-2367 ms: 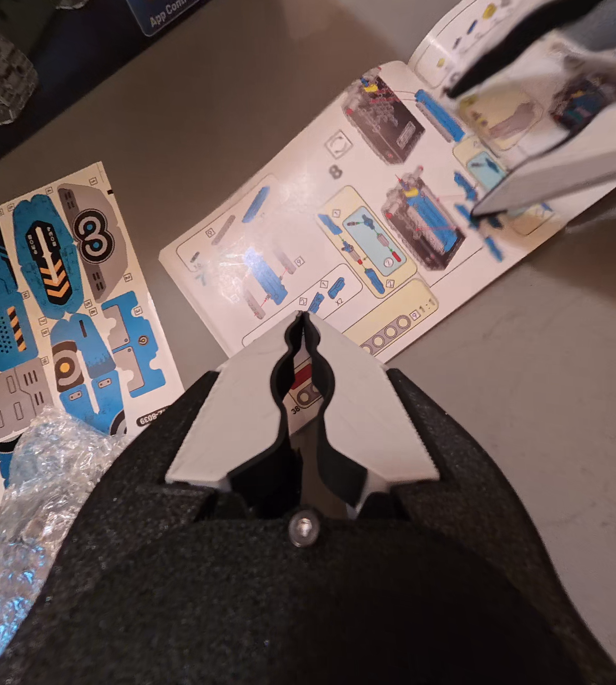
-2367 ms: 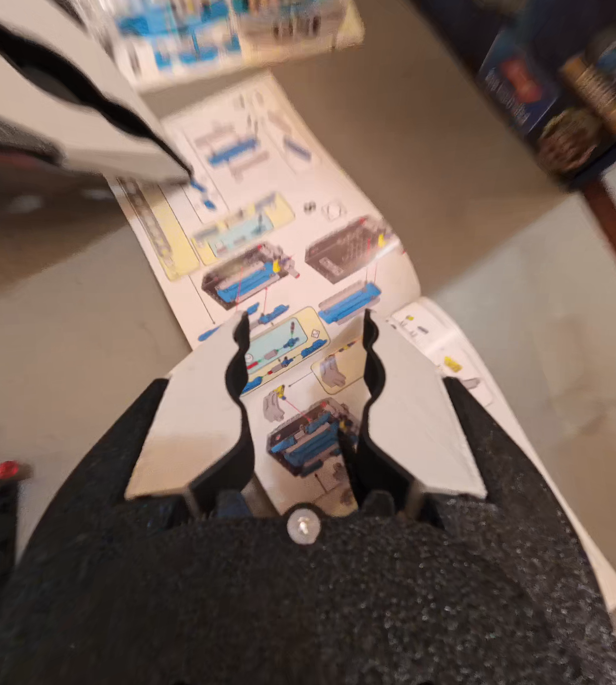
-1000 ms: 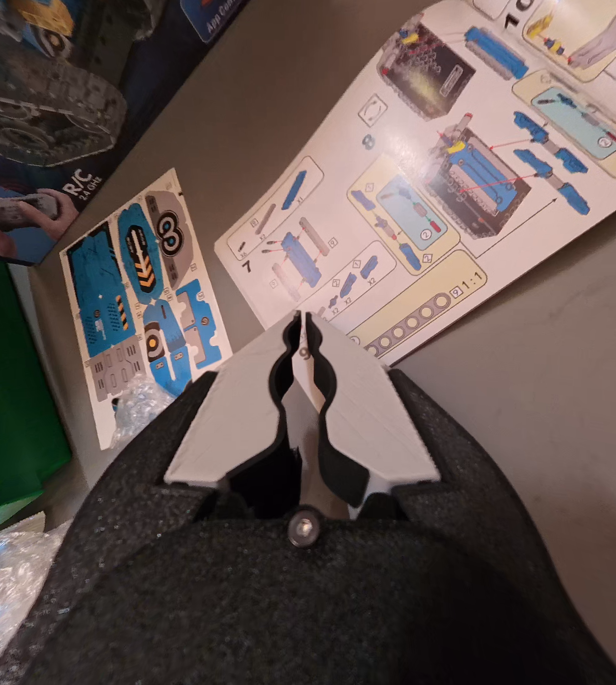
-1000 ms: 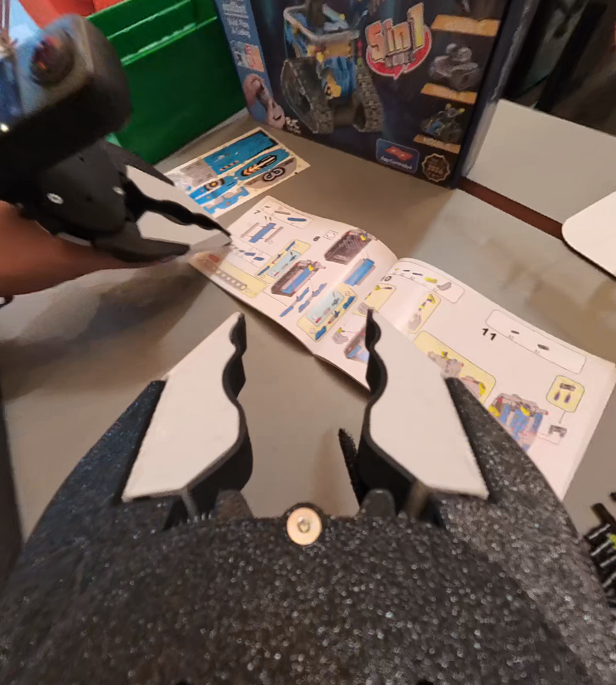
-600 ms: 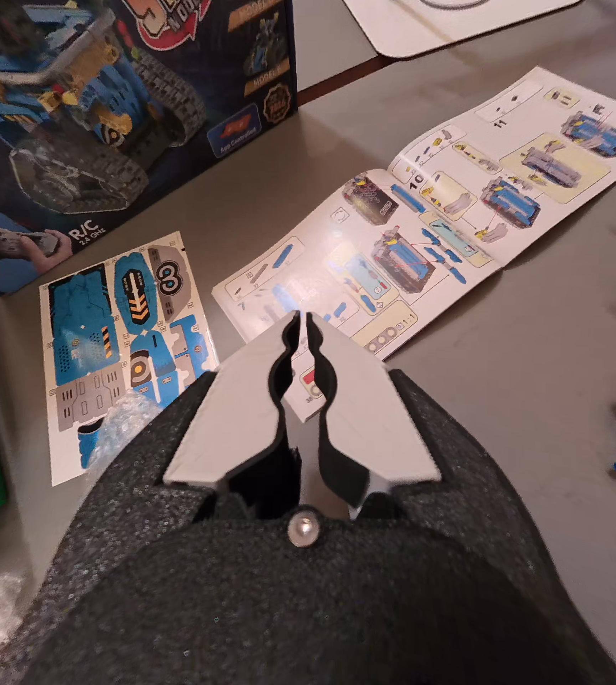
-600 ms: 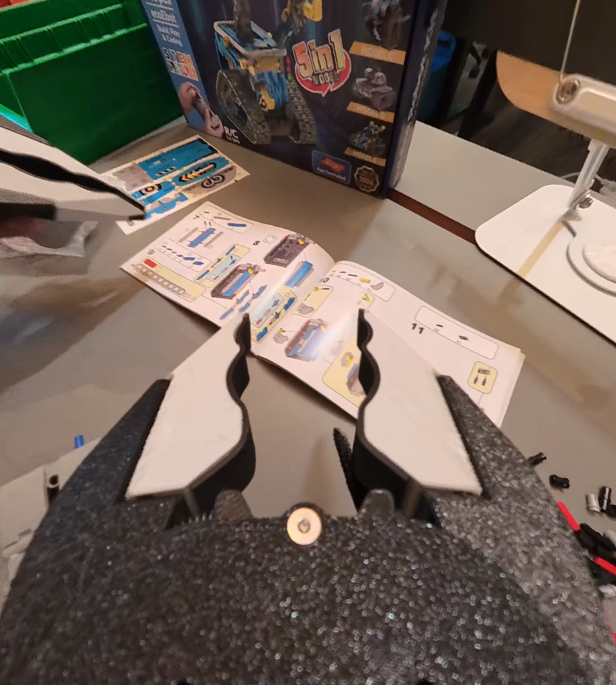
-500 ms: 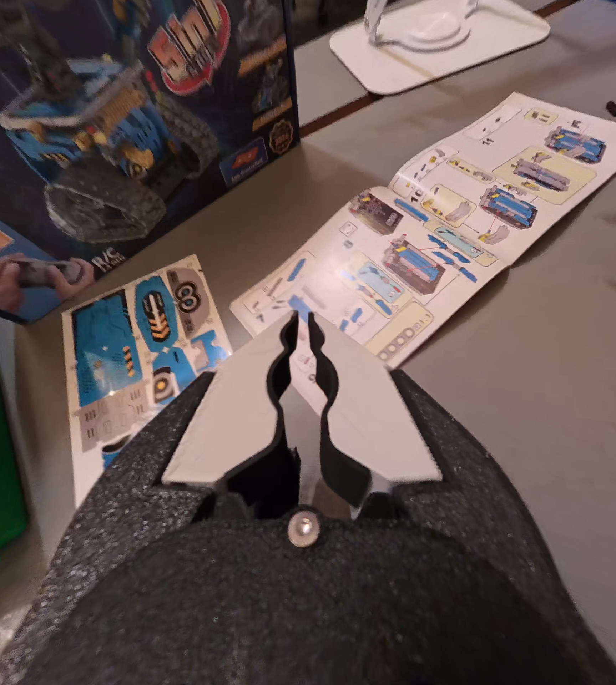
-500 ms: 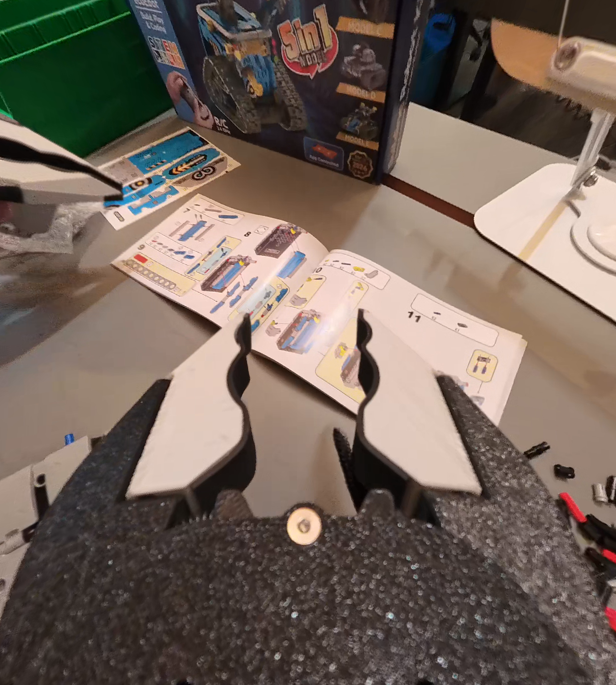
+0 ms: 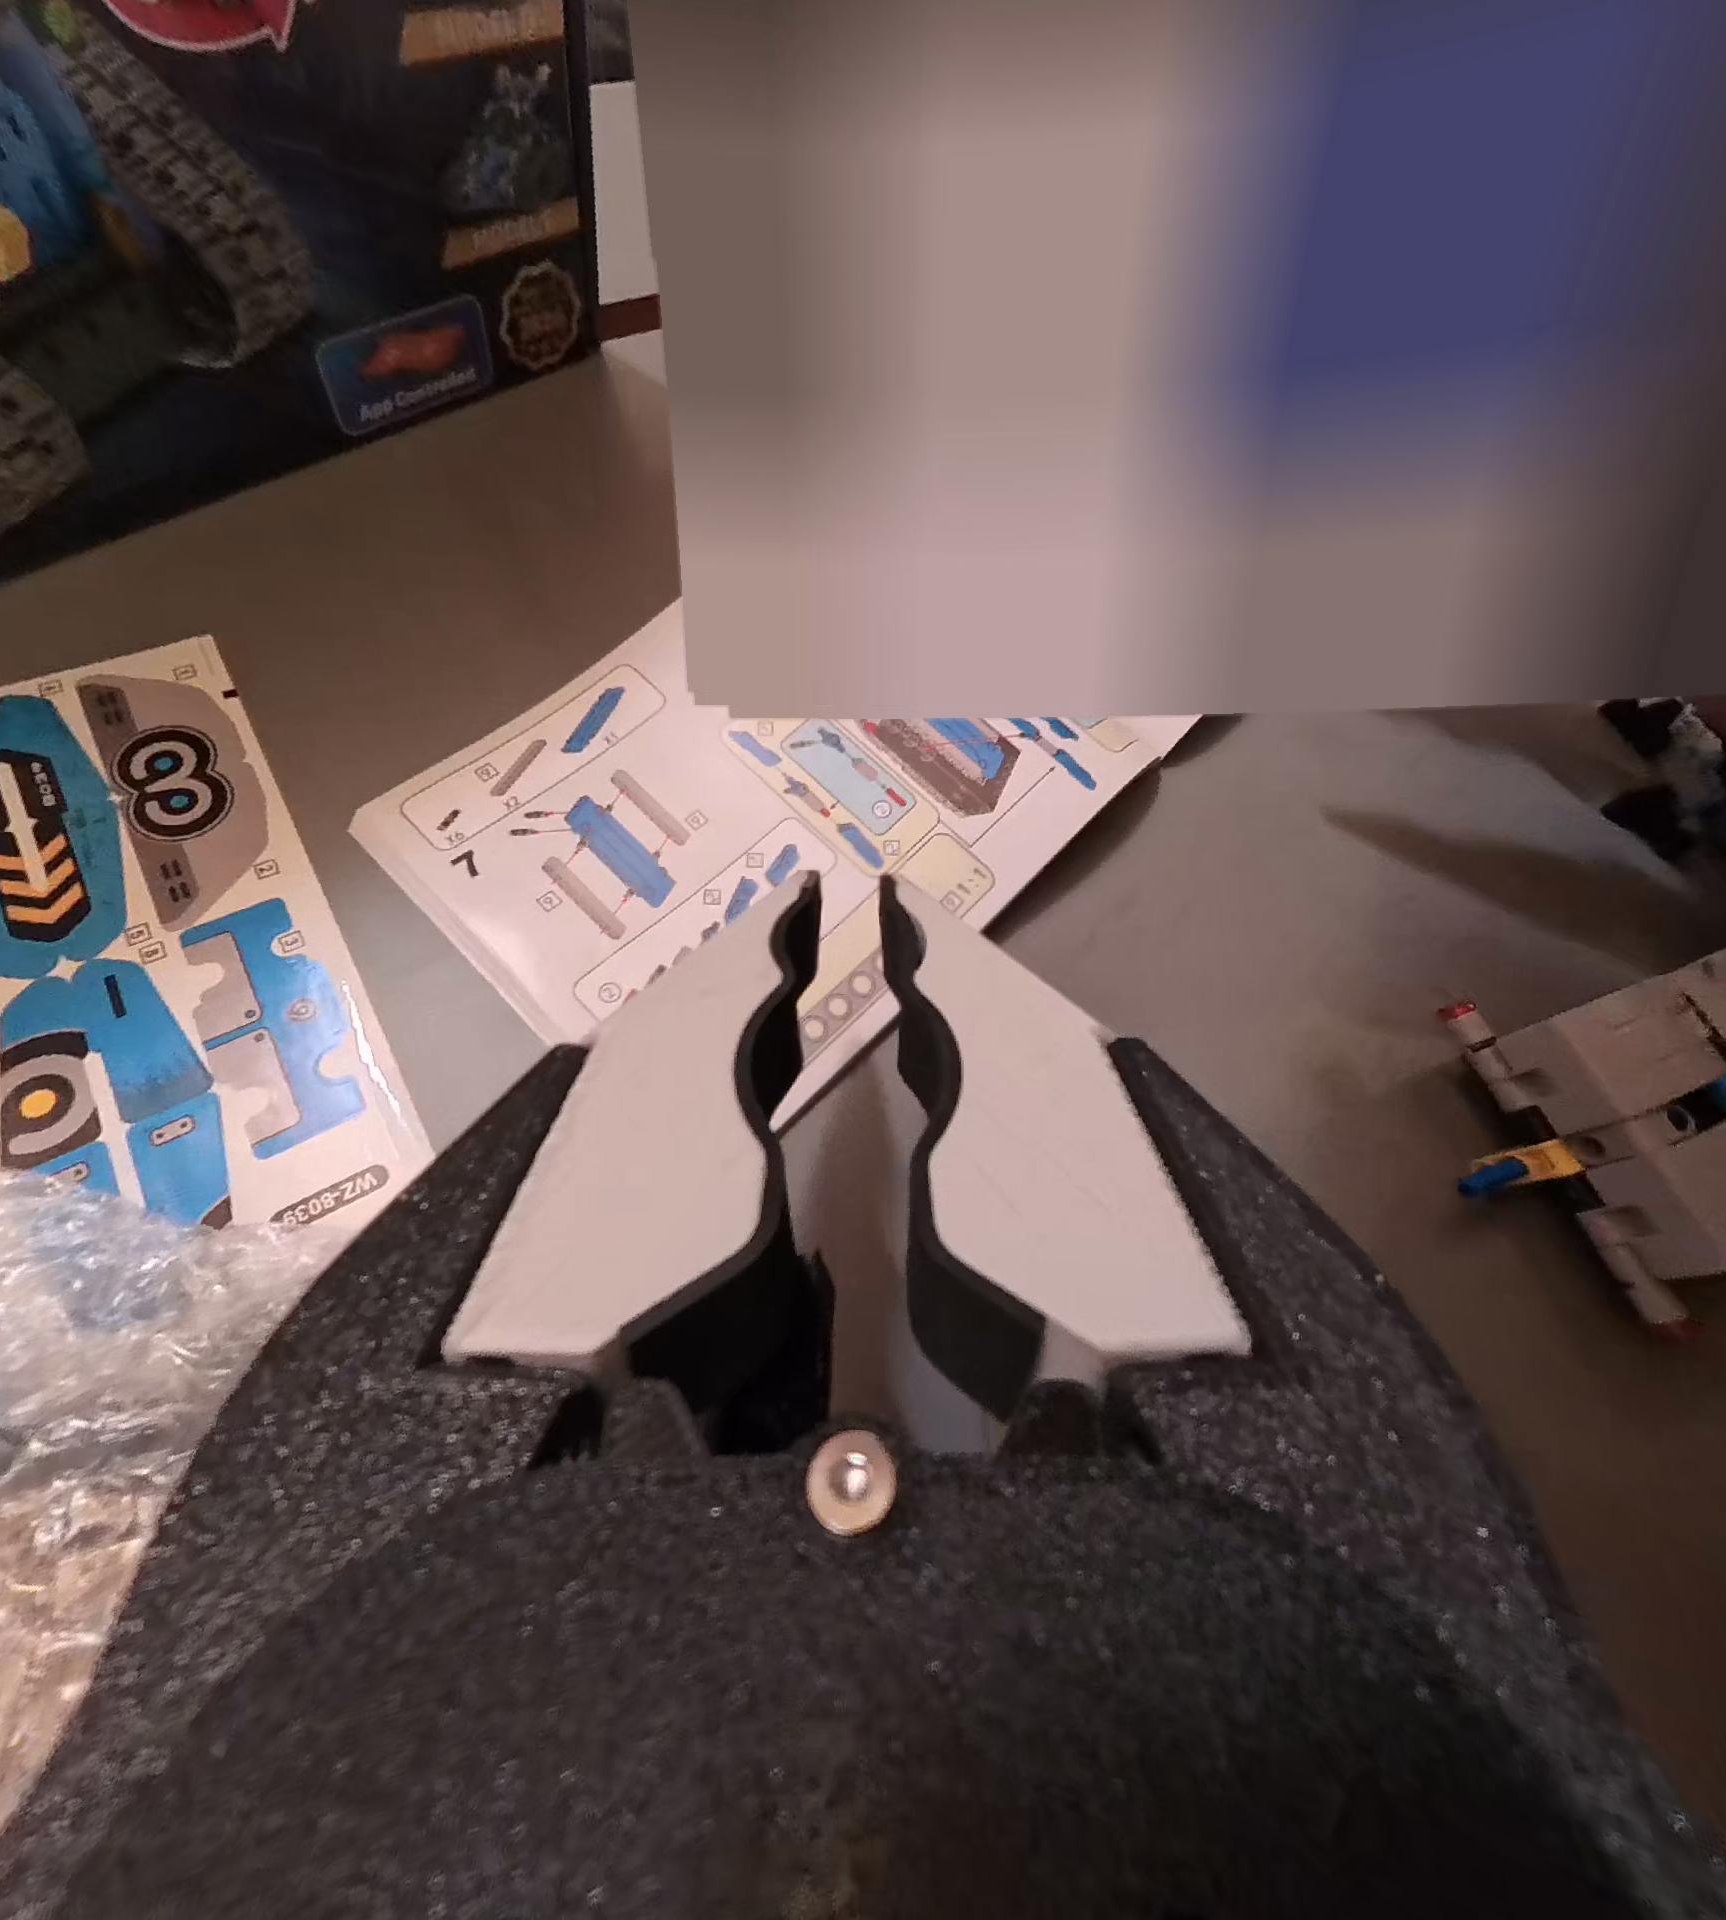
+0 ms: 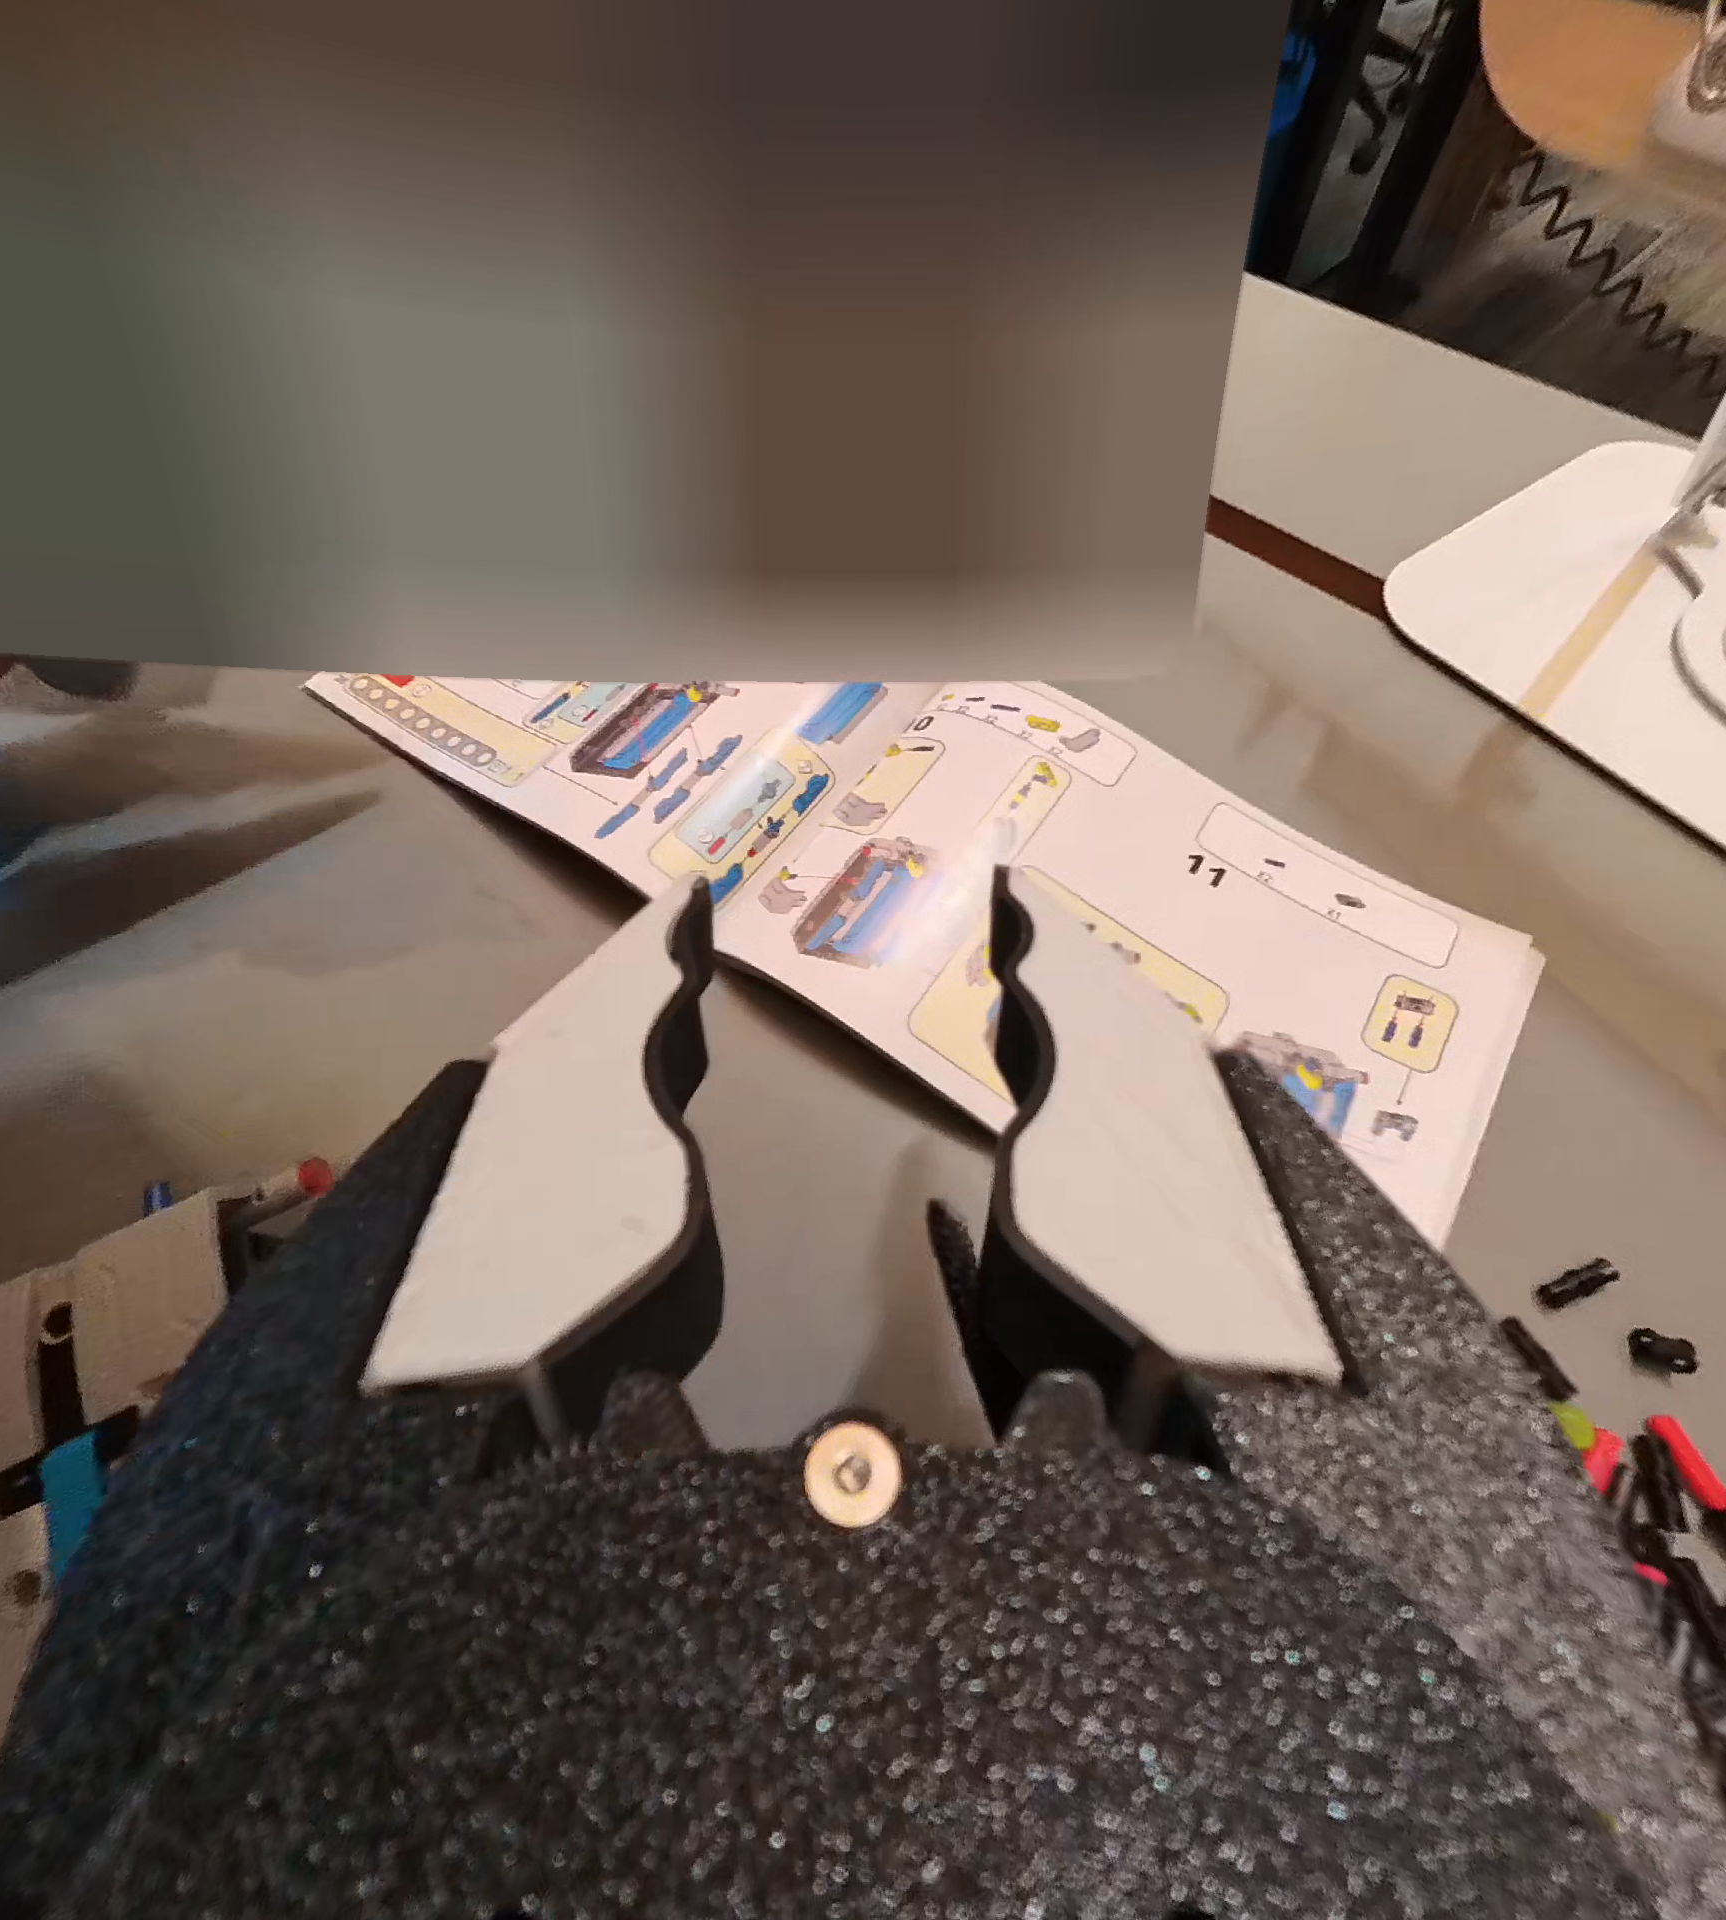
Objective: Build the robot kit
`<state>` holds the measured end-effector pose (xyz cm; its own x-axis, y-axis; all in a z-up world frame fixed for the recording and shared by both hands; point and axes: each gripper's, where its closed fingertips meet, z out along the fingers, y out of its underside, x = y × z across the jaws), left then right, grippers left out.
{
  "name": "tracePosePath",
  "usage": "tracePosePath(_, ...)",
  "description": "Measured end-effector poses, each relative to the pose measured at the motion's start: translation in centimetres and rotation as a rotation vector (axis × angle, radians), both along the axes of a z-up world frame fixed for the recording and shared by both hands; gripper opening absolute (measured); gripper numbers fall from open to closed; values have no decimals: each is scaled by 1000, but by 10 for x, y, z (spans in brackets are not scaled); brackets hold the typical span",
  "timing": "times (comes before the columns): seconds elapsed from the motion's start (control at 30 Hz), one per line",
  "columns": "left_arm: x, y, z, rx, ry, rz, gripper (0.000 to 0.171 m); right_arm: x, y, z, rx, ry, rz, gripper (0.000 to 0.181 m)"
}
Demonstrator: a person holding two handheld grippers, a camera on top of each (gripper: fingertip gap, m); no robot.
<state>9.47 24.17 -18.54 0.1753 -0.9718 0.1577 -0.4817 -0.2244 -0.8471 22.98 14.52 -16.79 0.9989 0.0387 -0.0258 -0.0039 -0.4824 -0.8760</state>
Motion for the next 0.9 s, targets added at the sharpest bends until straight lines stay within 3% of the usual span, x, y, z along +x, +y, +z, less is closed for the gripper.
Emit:
tracePosePath(0.3, -8, 12, 7, -12, -39, 88, 16, -2, -1, -7, -22, 48, -3, 52)
tracePosePath(0.9, -12, 13, -3, -22, -6, 98, 20, -3, -1, -12, -41, 47, -1, 50)
